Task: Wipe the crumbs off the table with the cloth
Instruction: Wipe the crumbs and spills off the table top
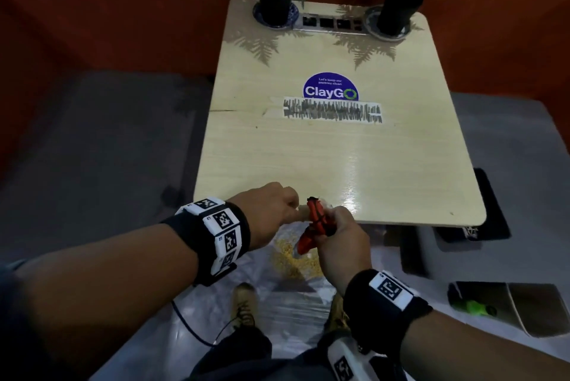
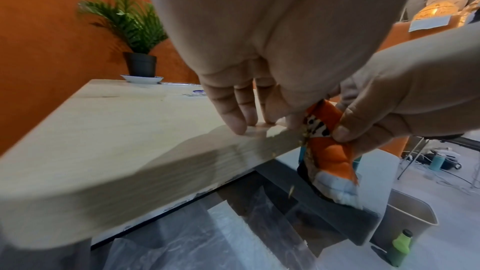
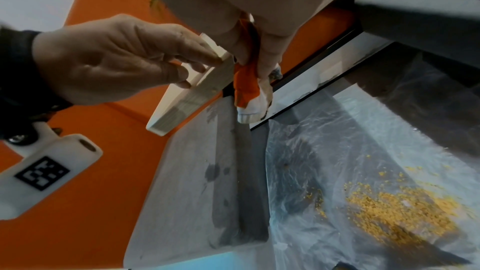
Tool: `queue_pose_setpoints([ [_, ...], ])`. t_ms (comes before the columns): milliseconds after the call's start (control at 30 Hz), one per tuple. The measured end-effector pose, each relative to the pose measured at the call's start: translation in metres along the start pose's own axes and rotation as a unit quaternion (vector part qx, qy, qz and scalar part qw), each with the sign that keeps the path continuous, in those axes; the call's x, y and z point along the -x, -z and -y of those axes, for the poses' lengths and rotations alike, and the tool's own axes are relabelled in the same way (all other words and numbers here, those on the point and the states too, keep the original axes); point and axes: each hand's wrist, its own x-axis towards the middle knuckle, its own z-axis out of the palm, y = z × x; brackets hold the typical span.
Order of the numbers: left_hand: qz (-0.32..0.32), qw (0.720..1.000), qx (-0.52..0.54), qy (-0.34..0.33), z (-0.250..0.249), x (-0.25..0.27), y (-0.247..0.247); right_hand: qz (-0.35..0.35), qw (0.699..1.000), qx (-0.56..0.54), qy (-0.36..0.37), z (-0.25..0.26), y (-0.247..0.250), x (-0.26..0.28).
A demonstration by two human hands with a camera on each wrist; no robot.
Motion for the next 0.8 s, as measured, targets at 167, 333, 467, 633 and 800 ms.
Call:
queue_pose_setpoints([
  [167,-0.036,0.999,-0.005,0.01,0.018,0.023,-0.011,0.033,0.998,0.043,0.037,0.018,-0.034,0.007],
  [333,-0.073,0.995,0.024,0.06,0.027,0.051,-0.017,0.078,0.995,0.044,0.051,0.027,-0.062,0.009],
  [467,-0.148,0.966,0.114,0.181,0.02,0.081,-0.012,0.124,0.989,0.057,0.064,0.039,-0.076,0.006],
  [633,-0.202,0.895,0.325,0.228,-0.005,0.095,-0.019,0.101,0.99,0.055,0.077,0.058,-0.073,0.003],
  [800,-0.222,0.885,0.296,0.283,0.012,0.078,-0.021,0.168,0.955,0.191,0.154,0.074,-0.056,-0.012],
])
